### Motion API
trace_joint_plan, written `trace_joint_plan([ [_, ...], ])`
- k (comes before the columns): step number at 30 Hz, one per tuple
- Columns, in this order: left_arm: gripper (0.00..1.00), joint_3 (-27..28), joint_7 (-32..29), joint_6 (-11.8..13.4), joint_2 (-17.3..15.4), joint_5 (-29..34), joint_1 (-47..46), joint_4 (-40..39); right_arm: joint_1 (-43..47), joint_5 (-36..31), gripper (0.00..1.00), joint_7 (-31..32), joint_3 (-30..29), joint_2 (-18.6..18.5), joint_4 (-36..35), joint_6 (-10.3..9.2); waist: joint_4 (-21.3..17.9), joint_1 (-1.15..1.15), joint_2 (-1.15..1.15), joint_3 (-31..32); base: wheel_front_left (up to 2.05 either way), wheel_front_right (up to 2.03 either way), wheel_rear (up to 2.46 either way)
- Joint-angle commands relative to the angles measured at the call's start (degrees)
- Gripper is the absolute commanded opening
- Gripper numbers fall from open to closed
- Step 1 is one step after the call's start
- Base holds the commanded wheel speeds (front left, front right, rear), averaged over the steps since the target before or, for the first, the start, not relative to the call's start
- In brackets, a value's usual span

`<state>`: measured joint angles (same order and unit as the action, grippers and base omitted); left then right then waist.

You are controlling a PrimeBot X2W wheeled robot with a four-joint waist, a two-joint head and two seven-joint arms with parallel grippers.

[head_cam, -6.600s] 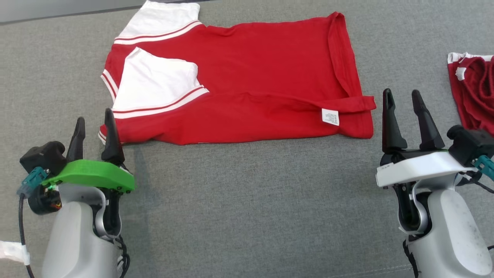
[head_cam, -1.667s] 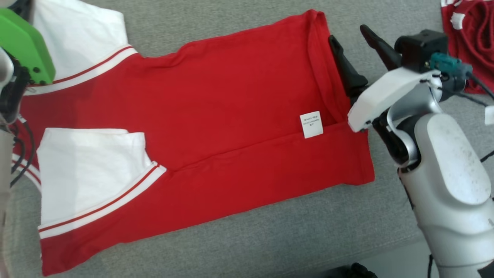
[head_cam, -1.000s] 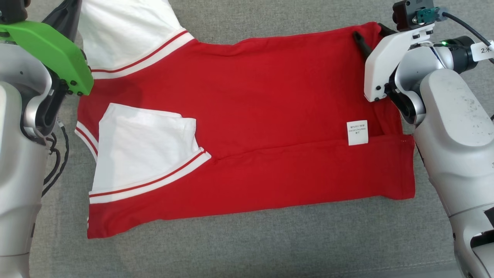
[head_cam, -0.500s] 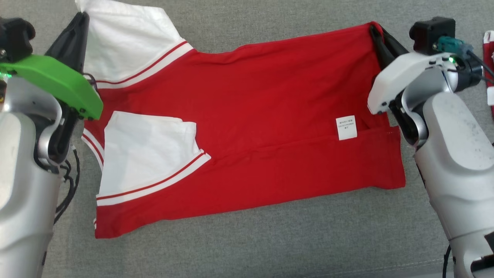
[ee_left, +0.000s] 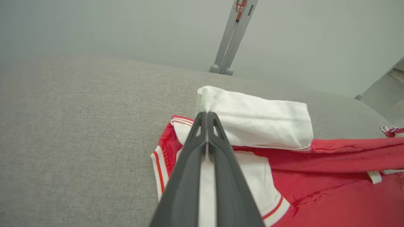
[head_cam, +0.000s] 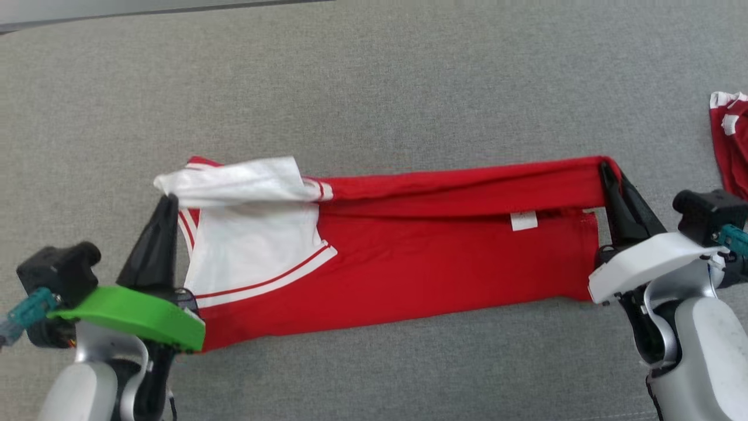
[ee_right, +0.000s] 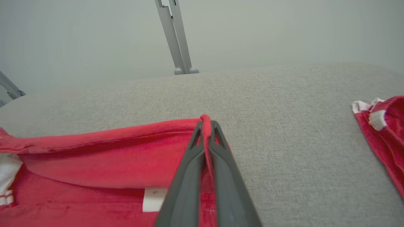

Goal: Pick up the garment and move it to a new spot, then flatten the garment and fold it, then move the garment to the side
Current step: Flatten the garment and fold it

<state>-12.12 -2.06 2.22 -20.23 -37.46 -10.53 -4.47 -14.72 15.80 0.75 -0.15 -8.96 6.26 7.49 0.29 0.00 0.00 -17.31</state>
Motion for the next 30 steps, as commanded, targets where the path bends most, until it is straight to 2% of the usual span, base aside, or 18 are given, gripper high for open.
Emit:
trace_joint_plan([
  [1, 0.00, 0.0, 0.5, 0.5, 0.7, -0.8, 2.4, -0.8, 1.8, -0.4, 0.00, 0.6, -0.5, 0.6, -1.3, 0.00, 1.1, 0.00, 0.00, 1.5, 0.00, 0.00, 0.00],
  [7, 0.00, -0.6, 2.6, 1.9, 4.1, -2.8, 8.8, 0.1, 5.7, -1.6, 0.00, 0.6, -1.7, 2.2, -3.2, 0.00, 2.0, 0.00, 0.00, 2.7, 0.00, 0.00, 0.00],
  [15, 0.00, -2.2, 4.3, 0.8, 6.5, -3.8, 8.7, 8.8, 6.9, -3.5, 0.02, -0.9, -2.4, 3.5, -0.5, 0.00, 2.6, 0.00, 0.00, 3.5, 0.00, 0.00, 0.00],
  [16, 0.02, -2.1, 4.7, 1.0, 6.6, -3.5, 8.4, 9.9, 7.1, -3.5, 0.32, -1.1, -2.6, 3.8, 0.0, 0.00, 2.6, 0.00, 0.00, 3.6, 0.00, 0.00, 0.00],
  [17, 0.45, -2.2, 5.1, 1.0, 6.6, -3.1, 8.3, 10.7, 7.4, -3.5, 0.62, -1.3, -2.7, 4.0, 0.3, 0.00, 2.6, 0.00, 0.00, 3.7, 0.00, 0.00, 0.00],
  [18, 1.00, -2.1, 5.8, 1.1, 6.9, -3.0, 8.3, 11.4, 7.7, -3.4, 1.00, -1.6, -2.8, 4.2, 0.6, 0.00, 2.5, 0.00, 0.00, 3.9, 0.00, 0.00, 0.00],
  [21, 1.00, -1.0, 8.0, 1.6, 7.3, -3.2, 8.9, 12.2, 8.8, -3.0, 1.00, -2.3, -3.4, 4.5, 0.7, 0.00, 2.4, 0.00, 0.00, 4.5, 0.00, 0.00, 0.00],
  [30, 1.00, 0.0, 13.9, 4.4, 5.9, 1.9, 8.9, 10.0, 13.0, -3.6, 1.00, -2.0, -8.7, 5.4, -1.4, 0.00, 2.6, 0.00, 0.00, 6.5, 0.00, 0.00, 0.00],
])
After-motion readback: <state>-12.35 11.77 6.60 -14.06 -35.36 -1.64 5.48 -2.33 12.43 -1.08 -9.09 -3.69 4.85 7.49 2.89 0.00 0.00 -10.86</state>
